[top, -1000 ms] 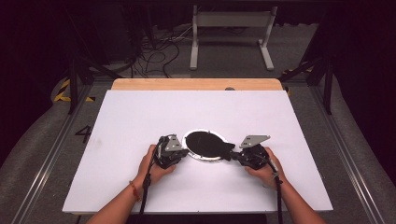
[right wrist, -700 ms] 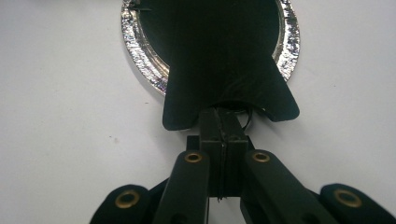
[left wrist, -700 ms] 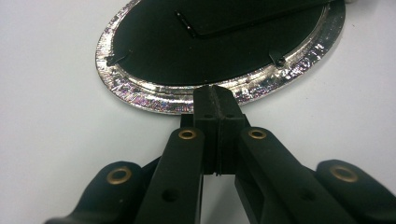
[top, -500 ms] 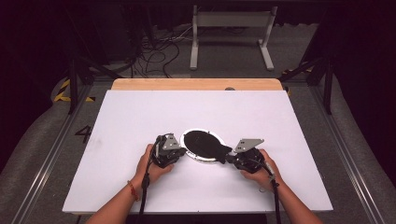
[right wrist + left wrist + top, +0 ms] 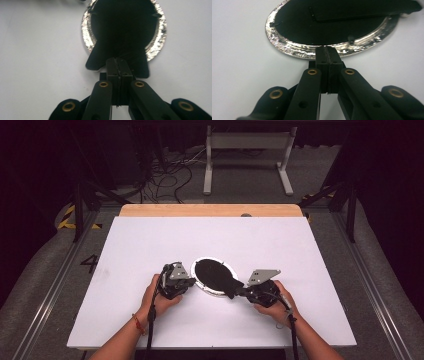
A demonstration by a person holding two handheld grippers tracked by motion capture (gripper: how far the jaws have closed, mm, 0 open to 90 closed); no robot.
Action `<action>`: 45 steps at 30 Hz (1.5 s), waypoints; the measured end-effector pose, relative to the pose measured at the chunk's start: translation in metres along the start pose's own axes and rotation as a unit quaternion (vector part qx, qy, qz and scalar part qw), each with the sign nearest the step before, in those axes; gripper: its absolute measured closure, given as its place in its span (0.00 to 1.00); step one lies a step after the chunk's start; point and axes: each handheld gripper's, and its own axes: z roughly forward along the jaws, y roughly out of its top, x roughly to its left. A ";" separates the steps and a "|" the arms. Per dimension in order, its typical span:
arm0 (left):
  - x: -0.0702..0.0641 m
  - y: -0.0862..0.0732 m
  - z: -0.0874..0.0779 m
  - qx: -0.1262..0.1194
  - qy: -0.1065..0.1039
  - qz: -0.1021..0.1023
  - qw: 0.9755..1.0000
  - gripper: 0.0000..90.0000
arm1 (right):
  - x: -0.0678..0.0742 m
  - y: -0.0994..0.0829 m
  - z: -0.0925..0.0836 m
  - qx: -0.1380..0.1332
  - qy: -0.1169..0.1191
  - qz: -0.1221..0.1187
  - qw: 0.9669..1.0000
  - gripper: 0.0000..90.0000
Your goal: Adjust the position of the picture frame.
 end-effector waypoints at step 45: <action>0.003 0.009 0.022 -0.002 -0.011 0.002 1.000 1.00 | -0.008 -0.009 0.012 0.006 -0.047 0.024 0.999 1.00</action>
